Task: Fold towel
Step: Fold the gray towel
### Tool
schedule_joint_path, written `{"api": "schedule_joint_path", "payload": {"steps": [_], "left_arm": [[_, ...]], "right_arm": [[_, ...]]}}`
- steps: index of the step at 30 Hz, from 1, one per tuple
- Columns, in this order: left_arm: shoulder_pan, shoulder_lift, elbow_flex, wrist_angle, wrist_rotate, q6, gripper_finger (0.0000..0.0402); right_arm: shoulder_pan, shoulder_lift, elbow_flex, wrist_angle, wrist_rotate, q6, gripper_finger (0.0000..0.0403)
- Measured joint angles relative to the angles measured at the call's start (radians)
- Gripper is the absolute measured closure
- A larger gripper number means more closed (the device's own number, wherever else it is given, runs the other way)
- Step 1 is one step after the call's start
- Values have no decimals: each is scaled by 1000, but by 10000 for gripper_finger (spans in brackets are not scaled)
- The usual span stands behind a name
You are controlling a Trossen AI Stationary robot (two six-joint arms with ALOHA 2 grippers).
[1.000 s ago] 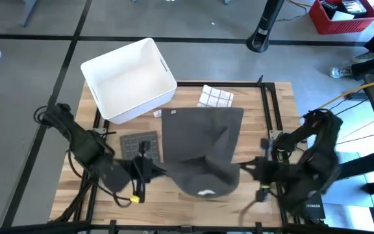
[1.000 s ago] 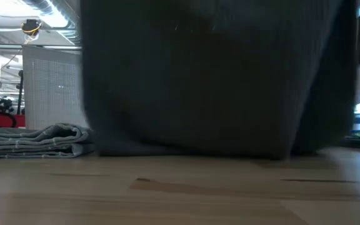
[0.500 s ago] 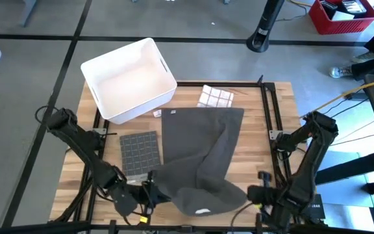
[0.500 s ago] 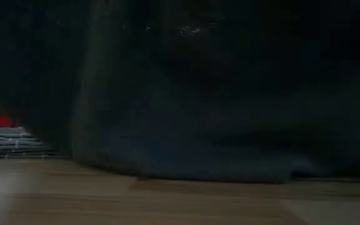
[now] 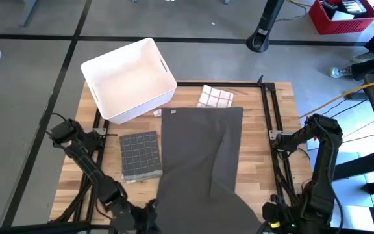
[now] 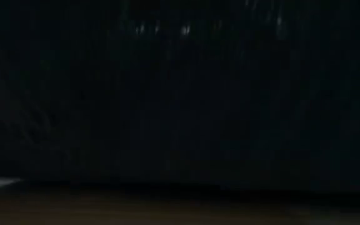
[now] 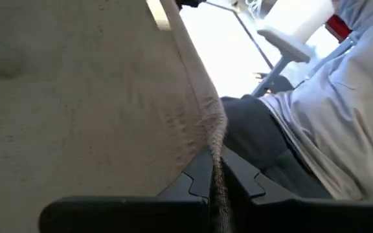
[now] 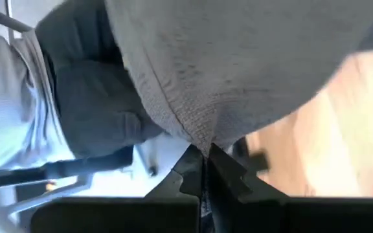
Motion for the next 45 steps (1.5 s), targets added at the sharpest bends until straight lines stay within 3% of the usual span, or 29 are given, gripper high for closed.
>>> {"api": "schedule_joint_path", "payload": {"steps": [3, 9, 17, 23, 30, 33, 38, 45], "left_arm": [[-18, -1, 0, 21, -53, 29, 396], [-16, 0, 0, 12, -84, 11, 396], [-86, 1, 0, -70, -66, -241, 396], [-99, 0, 0, -73, -253, -89, 396], [-27, 0, 0, -278, -539, -44, 396], [15, 3, 1, -407, -553, -111, 396], [69, 49, 1, -582, -547, -268, 396], [103, 127, 1, -683, -495, -386, 396]], "right_arm": [[22, -1, 42, -35, 22, 39, 391], [51, 1, 57, -28, 283, -91, 391], [50, 108, -35, -20, 141, 1, 391], [37, 147, -83, -49, 212, 9, 391], [-34, 147, -177, -98, 416, -17, 391], [-80, 147, -247, -87, 408, -20, 391], [-150, 148, -367, -33, 293, -40, 391], [-219, 147, -444, 21, 227, -77, 377]]}}
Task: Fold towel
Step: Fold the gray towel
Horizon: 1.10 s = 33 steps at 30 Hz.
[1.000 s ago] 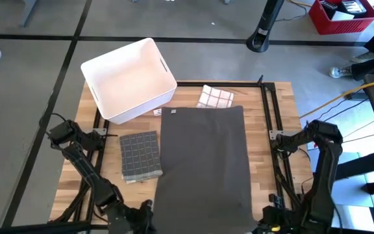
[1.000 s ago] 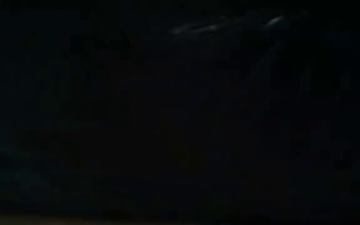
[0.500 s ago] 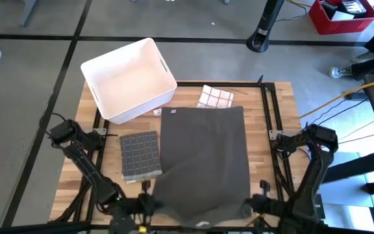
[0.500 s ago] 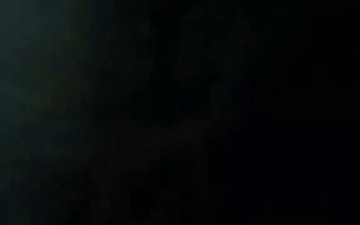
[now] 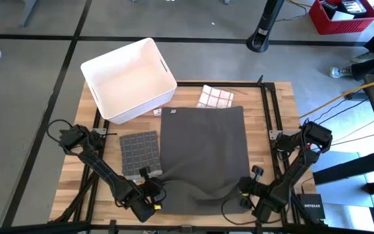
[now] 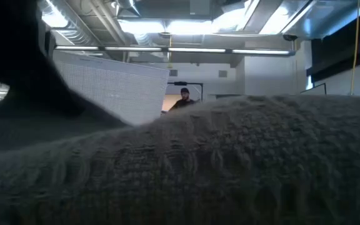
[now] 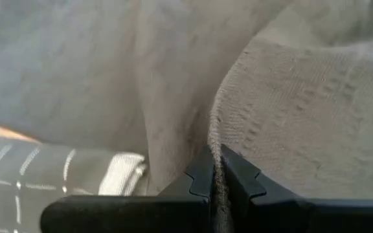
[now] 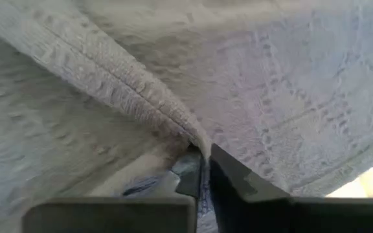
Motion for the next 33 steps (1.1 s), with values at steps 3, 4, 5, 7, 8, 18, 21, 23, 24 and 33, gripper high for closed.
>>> {"api": "schedule_joint_path", "payload": {"steps": [3, 4, 5, 7, 8, 18, 21, 23, 24, 33], "left_arm": [[11, 18, 0, -9, 55, -4, 396], [11, 21, 0, -8, 66, -4, 396], [11, 21, 0, -9, 70, -4, 396], [12, 21, 0, -5, 69, -4, 396], [11, 21, 0, -5, 69, -3, 396], [9, 21, 0, -6, 69, 1, 396], [9, 21, 0, -6, 68, 5, 396], [9, 21, 0, -6, 67, 15, 396], [9, 21, 0, -6, 67, 19, 396], [9, 21, 0, -2, 67, 18, 396]], "right_arm": [[-30, -1, 6, -13, -67, -62, 334], [-37, -4, 15, -23, -83, -93, 315], [-44, -9, 28, -36, -100, -122, 298], [-54, -22, 61, -72, -137, -172, 263], [-54, -29, 80, -93, -148, -185, 249], [-52, -38, 85, -107, -88, -230, 201], [-52, -37, 50, -105, -62, -231, 211], [-52, -37, 23, -105, -49, -231, 219], [-52, -37, 11, -105, -47, -233, 222], [-52, -37, -70, 47, -64, -342, 244]]}}
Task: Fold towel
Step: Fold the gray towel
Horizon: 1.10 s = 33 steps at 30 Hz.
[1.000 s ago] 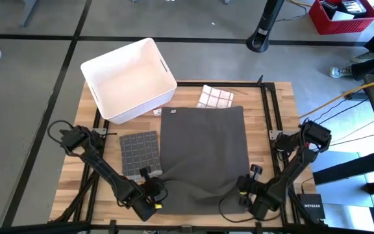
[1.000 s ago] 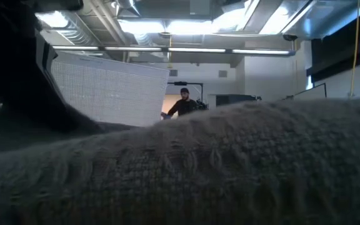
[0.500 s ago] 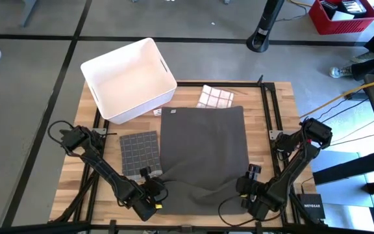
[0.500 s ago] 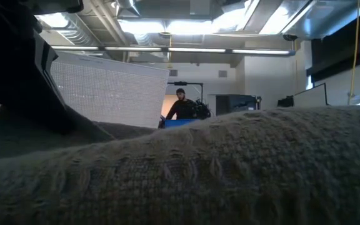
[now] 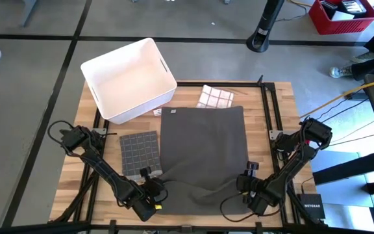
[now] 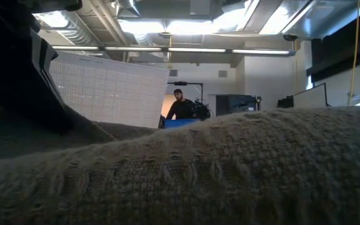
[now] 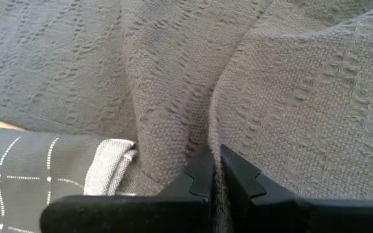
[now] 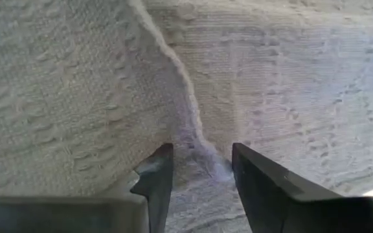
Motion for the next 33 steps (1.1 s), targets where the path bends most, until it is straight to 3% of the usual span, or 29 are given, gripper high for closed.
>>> {"api": "schedule_joint_path", "payload": {"steps": [3, 9, 19, 25, 33], "left_arm": [[0, 0, 0, 1, 0, 0, 396], [2, -2, 0, -1, 3, -12, 396], [-83, -8, 162, -6, 167, 37, 396], [-163, -9, 310, 17, 158, 132, 396], [-249, -9, 395, 340, 137, 495, 396]], "right_arm": [[0, 0, 0, -3, 0, -14, 278], [1, 0, 14, -10, -18, -13, 389], [112, 1, 270, -74, 0, 9, 396], [209, 1, 490, -56, 150, 10, 397], [322, 1, 593, 193, 263, -59, 399]]}}
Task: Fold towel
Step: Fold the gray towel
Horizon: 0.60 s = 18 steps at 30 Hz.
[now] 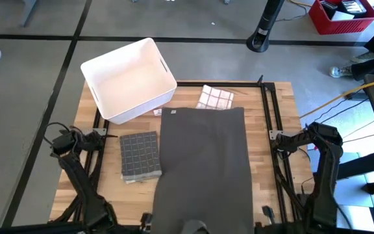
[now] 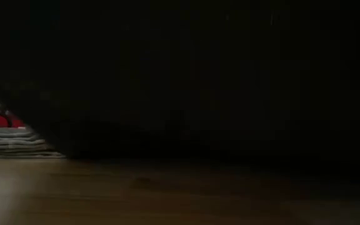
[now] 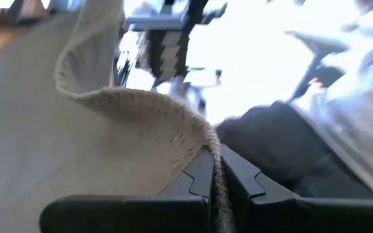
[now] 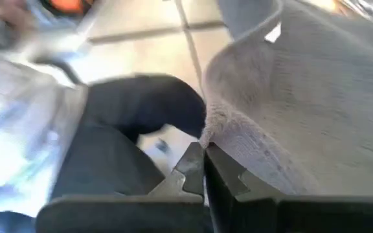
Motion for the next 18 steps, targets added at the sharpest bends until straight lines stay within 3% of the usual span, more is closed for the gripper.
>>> {"api": "schedule_joint_path", "payload": {"steps": [5, 9, 12, 18], "left_arm": [[-35, 0, 3, 181, 0, 196, 396], [-47, 0, 3, 210, 9, 239, 396], [-42, 0, 2, 170, -5, 251, 396], [20, 0, 2, -63, -220, 238, 396]], "right_arm": [[55, 9, 1, 183, 77, -78, 399], [64, 12, 1, 224, 98, -166, 400], [54, 12, 2, 166, 132, -194, 399], [-9, 13, 2, -197, 269, -133, 401]]}}
